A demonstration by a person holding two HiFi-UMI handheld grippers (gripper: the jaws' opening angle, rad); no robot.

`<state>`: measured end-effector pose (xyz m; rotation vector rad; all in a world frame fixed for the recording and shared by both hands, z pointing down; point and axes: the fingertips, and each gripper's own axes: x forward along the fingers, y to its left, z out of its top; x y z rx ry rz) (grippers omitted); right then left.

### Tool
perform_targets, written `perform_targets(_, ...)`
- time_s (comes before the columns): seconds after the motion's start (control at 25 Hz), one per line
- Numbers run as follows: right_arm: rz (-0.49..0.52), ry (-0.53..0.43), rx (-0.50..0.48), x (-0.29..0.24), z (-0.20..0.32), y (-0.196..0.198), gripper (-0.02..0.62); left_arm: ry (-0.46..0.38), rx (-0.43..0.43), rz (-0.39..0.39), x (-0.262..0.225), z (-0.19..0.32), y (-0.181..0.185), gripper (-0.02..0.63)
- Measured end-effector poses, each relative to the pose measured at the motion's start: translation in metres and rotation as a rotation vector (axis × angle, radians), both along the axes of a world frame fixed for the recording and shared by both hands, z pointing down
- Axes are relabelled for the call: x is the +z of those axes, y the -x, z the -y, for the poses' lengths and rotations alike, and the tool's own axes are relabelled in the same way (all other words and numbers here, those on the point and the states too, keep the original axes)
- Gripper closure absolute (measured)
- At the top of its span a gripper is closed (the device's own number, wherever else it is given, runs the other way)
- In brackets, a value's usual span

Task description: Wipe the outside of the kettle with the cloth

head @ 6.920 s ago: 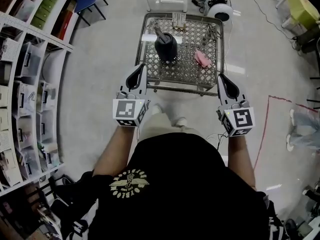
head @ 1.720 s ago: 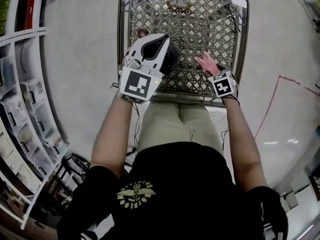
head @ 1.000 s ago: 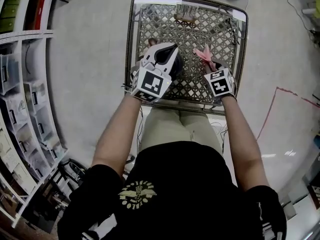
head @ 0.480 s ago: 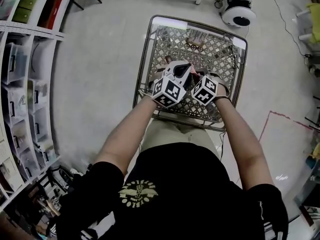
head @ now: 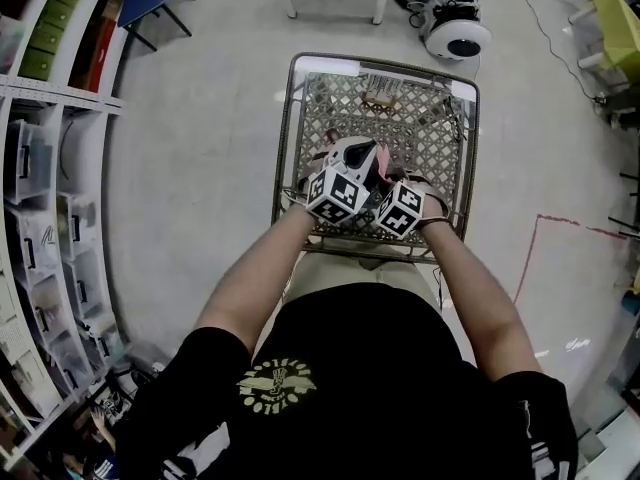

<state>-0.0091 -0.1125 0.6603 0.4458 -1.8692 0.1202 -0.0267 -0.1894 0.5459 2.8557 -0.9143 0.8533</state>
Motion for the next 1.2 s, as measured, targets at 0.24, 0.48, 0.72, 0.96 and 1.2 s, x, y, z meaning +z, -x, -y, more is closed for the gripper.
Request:
perform_targets(0.24, 0.055, 0.067, 0.098, 0.004, -0.030, 0.014, 0.546, 0.007, 0.043, 0.016, 0.000, -0.002, 0.000, 0.600)
perform_targets(0.48, 0.130, 0.107, 0.146, 0.003, -0.058, 0.041, 0.545, 0.020, 0.075, 0.040, 0.004, -0.006, -0.002, 0.600)
perform_targets(0.72, 0.237, 0.122, 0.205, 0.001, -0.069, 0.070, 0.546, 0.004, 0.105, 0.060, 0.007, -0.009, -0.006, 0.600)
perform_targets(0.96, 0.292, 0.108, 0.195, -0.004, -0.072, 0.087, 0.546, -0.003, 0.107, 0.068, 0.008, -0.011, -0.006, 0.600)
perform_targets(1.2, 0.250, 0.108, 0.224, 0.004, -0.065, 0.058, 0.546, -0.015, 0.098, 0.058, 0.006, -0.009, -0.007, 0.600)
